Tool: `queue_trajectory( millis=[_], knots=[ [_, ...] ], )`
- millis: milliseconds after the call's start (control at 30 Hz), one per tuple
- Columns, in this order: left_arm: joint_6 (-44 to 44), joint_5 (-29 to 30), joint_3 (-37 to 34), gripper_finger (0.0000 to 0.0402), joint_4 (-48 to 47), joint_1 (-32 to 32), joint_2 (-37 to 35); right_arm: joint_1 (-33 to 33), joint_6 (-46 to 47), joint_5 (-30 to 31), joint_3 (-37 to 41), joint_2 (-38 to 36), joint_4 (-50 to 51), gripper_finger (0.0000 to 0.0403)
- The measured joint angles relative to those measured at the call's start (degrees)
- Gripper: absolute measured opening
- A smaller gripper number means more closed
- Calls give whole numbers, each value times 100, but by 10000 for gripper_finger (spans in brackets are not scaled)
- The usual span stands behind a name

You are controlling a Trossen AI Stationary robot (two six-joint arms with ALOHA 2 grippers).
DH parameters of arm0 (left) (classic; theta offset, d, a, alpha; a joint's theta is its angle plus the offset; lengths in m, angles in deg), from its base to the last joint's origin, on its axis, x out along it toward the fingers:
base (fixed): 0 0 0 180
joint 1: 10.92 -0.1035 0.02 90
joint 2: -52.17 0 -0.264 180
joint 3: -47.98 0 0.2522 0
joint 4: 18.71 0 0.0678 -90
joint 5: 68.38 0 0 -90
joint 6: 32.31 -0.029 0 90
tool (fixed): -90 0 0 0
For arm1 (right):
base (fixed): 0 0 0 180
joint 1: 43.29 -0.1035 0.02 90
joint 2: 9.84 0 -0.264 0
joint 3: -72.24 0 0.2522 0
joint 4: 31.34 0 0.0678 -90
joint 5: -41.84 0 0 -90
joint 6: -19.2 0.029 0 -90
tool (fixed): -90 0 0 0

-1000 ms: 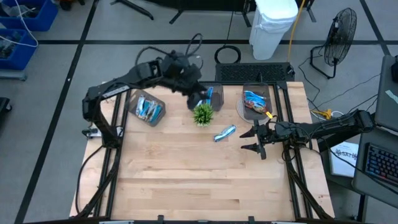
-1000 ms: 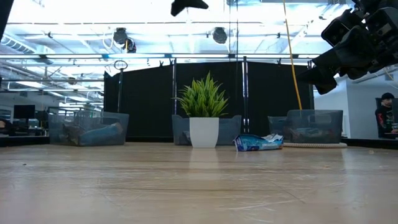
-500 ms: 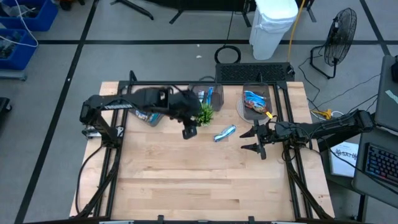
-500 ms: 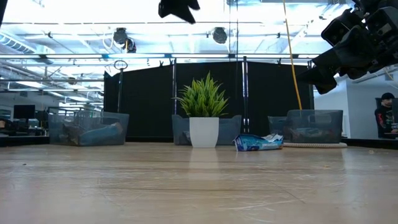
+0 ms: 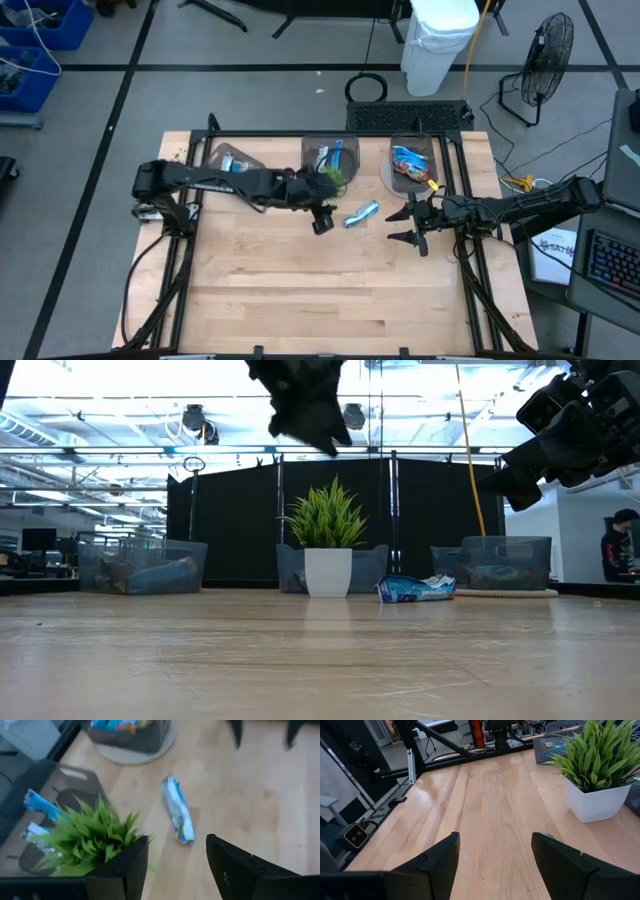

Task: Pick and place Granola Bars by type
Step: Put the blue granola bar into the middle black bin

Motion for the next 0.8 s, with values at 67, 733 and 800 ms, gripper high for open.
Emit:
queue_trajectory(
  millis=[67, 733, 800],
  knots=[
    [4, 50, -5, 202, 58, 10, 195, 0, 2, -2, 0, 2, -3, 238],
    [484, -89, -2, 202, 955, 347, 1595, 0, 2, 0, 0, 2, 0, 238],
    [482, -160, 1, 202, 1036, 421, 1619, -2, 1, 0, -2, 0, 2, 238]
  ],
)
